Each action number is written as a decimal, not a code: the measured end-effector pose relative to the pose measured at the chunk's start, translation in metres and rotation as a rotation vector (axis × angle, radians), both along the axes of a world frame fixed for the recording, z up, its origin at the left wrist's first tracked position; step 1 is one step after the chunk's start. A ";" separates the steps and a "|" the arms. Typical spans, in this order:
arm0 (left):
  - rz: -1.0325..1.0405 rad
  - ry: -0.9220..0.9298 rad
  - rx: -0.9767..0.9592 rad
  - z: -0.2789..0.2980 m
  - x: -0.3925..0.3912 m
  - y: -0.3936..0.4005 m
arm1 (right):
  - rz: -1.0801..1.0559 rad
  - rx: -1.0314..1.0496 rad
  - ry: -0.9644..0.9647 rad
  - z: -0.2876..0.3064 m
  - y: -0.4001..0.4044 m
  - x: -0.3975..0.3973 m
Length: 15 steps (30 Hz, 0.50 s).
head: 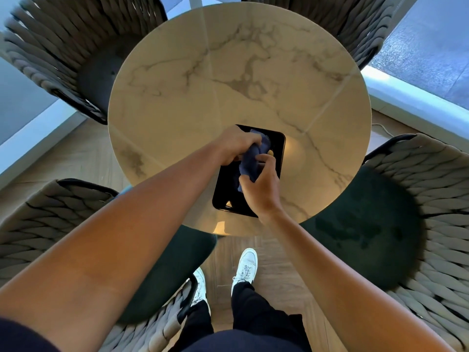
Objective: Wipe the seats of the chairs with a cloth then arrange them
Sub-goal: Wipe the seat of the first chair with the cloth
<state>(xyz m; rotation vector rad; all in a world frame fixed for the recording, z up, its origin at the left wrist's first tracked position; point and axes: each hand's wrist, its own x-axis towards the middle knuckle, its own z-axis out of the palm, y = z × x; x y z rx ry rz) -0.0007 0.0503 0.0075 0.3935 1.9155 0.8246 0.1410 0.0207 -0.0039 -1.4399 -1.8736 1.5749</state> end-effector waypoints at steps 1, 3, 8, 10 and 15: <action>0.038 -0.047 0.000 0.009 0.000 -0.002 | -0.014 -0.027 0.022 0.005 -0.001 -0.001; 0.086 -0.096 0.029 0.026 -0.002 -0.007 | -0.046 -0.082 0.066 0.016 -0.003 -0.003; 0.155 -0.082 0.108 0.068 -0.017 -0.034 | -0.015 -0.086 0.177 0.049 -0.017 -0.014; 0.168 -0.063 0.133 0.083 -0.024 -0.052 | 0.002 -0.032 0.170 0.058 -0.029 -0.021; 0.205 -0.016 0.165 0.108 -0.045 -0.117 | 0.100 -0.029 0.179 0.070 -0.071 -0.035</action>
